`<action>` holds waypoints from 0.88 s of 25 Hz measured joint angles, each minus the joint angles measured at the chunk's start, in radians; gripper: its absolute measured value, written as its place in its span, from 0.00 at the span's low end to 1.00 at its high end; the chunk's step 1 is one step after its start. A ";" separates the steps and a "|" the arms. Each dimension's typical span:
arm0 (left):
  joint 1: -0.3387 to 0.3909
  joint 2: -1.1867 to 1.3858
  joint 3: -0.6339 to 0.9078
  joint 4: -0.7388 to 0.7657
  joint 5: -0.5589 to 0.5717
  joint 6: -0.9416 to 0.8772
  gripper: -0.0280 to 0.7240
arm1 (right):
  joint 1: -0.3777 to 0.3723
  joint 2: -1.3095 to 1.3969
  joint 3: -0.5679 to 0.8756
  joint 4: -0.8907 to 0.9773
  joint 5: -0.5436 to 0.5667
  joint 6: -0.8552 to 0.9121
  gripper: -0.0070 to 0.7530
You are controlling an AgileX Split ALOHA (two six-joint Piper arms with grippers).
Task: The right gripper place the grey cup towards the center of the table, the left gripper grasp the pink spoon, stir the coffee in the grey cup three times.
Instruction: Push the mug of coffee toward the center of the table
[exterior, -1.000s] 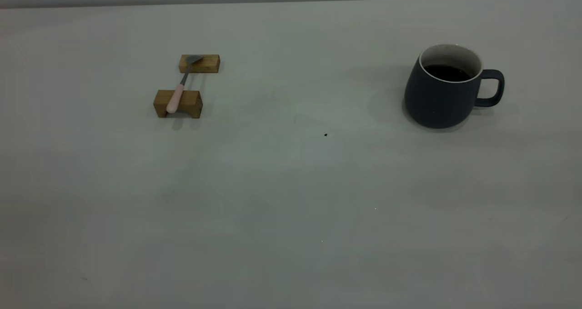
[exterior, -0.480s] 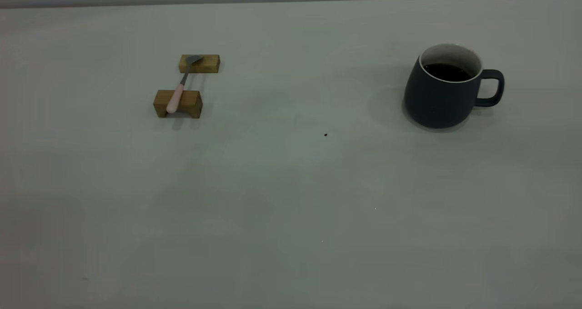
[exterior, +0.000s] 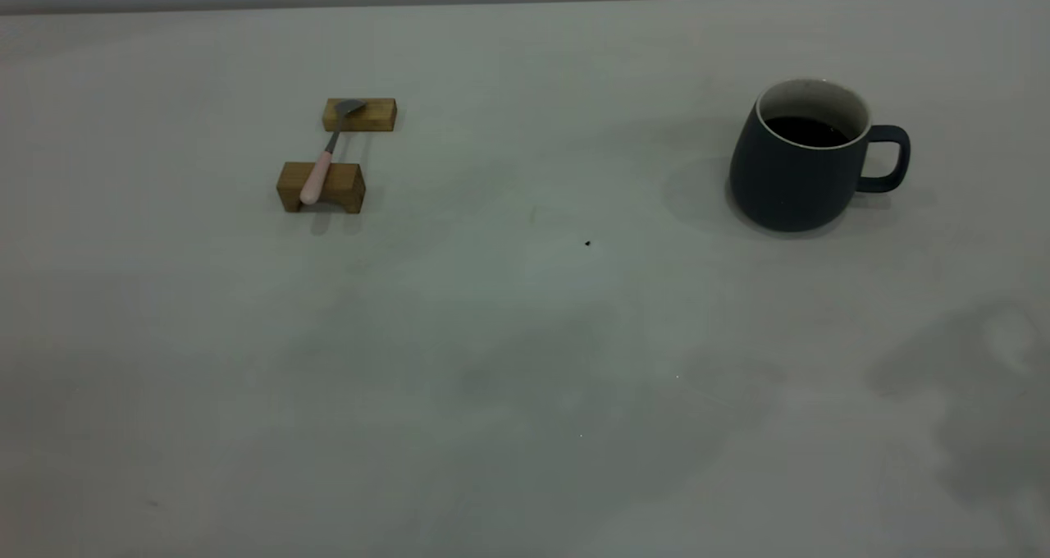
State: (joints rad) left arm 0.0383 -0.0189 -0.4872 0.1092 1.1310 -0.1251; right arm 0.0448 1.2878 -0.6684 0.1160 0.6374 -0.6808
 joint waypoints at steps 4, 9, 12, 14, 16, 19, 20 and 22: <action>0.000 0.000 0.000 0.000 0.000 0.000 0.39 | 0.047 0.183 -0.063 0.001 -0.101 -0.084 0.91; 0.000 0.000 0.000 0.000 0.000 0.000 0.39 | 0.085 0.417 -0.178 -0.058 -0.145 -0.145 0.91; 0.000 0.000 0.000 0.000 0.000 0.000 0.39 | 0.085 0.553 -0.257 -0.092 -0.152 -0.185 0.91; 0.000 0.000 0.000 0.000 0.000 0.000 0.39 | 0.085 0.623 -0.316 -0.108 -0.152 -0.210 0.91; 0.000 0.000 0.000 0.000 0.000 0.000 0.39 | 0.085 0.683 -0.369 -0.124 -0.153 -0.224 0.91; 0.000 0.000 0.000 0.000 0.000 0.000 0.39 | 0.085 0.763 -0.445 -0.166 -0.153 -0.230 0.91; 0.000 0.000 0.000 0.000 0.000 0.000 0.39 | 0.085 0.782 -0.472 -0.183 -0.153 -0.230 0.91; 0.000 0.000 0.000 0.000 0.000 0.000 0.39 | 0.085 0.825 -0.519 -0.210 -0.153 -0.231 0.91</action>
State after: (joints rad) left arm 0.0383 -0.0189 -0.4872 0.1092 1.1310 -0.1251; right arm 0.1302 2.1132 -1.1871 -0.0942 0.4848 -0.9119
